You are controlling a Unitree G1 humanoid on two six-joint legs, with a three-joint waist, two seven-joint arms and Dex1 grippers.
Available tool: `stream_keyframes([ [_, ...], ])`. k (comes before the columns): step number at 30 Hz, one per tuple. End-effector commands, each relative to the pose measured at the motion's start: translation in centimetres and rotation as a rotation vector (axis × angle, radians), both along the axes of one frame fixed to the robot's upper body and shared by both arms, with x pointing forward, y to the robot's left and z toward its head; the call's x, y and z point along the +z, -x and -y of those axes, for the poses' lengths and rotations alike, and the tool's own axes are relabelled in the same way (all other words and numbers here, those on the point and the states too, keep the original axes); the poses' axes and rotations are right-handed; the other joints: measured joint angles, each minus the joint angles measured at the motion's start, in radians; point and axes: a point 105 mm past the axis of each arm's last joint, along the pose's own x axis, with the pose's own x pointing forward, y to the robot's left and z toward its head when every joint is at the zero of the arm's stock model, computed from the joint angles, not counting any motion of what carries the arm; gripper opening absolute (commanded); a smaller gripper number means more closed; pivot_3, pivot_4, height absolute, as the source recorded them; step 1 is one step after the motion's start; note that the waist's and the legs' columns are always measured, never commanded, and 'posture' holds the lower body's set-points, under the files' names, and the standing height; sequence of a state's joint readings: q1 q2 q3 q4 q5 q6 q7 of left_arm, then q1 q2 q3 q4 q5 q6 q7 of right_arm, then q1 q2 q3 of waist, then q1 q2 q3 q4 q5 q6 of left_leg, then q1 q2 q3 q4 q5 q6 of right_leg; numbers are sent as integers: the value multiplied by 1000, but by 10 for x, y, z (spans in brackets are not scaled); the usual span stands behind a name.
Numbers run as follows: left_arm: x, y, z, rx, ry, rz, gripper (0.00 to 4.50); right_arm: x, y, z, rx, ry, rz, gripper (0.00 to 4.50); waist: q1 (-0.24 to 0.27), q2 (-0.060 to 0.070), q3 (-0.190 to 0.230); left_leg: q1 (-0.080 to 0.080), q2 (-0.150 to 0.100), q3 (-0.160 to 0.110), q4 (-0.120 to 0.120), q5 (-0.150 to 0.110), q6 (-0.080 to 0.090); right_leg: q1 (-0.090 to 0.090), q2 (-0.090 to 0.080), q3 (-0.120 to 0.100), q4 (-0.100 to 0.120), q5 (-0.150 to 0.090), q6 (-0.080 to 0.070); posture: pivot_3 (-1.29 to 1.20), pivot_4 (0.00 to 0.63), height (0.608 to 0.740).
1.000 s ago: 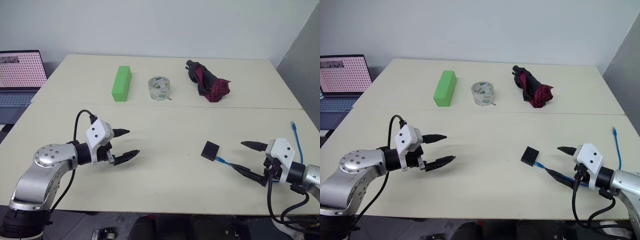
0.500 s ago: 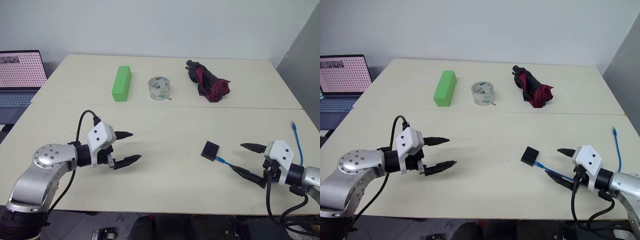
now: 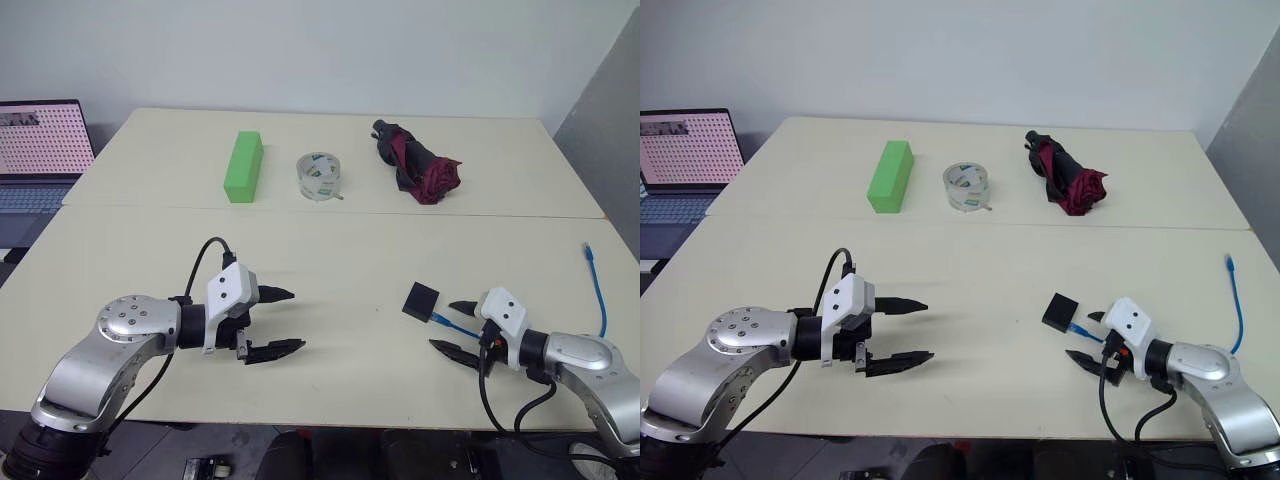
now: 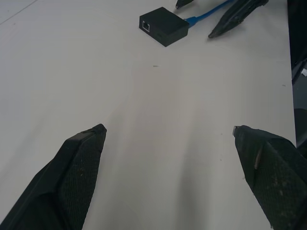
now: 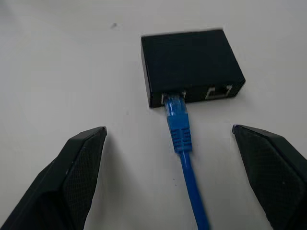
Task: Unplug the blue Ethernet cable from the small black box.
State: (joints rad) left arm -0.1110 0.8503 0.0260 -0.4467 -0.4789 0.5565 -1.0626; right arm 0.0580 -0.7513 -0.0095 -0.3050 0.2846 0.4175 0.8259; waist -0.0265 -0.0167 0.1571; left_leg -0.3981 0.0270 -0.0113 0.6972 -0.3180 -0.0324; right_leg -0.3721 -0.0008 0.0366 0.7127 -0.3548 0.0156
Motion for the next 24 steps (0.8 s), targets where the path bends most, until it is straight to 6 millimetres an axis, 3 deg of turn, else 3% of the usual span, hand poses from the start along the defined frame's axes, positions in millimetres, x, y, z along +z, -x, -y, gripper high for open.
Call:
stream_keyframes([
  [1, 4, 5, 5, -36, -10, 34, 4500, 2, -3, 2, 9, 12, 10, 3696, 0, 0, 0, 0, 0, 0, 0, 0, 0, 0, 0, 0, 0, 0, 0, 0, 150, 740],
  [15, 0, -2, 6, 4, 22, 24, 4500, 1, -12, -2, 92, 97, 67, 155, 0, 0, 0, 0, 0, 0, 0, -1, 2, 0, 0, 0, 0, 0, 0, 0, 150, 740],
  [19, 0, -11, 6, 53, 76, 2, 4500, 16, -18, -10, 172, 145, 168, 100, 0, 0, 0, 0, 0, 0, 0, -1, 2, 0, 0, 0, 0, 0, 0, 0, 150, 740],
  [24, 11, -21, 16, 91, 245, -84, 4500, 45, -32, -33, 335, 276, 428, 100, -1, 0, 0, 0, 0, 0, 1, -1, 2, 0, 0, 0, 1, 0, 0, 0, 150, 740],
])
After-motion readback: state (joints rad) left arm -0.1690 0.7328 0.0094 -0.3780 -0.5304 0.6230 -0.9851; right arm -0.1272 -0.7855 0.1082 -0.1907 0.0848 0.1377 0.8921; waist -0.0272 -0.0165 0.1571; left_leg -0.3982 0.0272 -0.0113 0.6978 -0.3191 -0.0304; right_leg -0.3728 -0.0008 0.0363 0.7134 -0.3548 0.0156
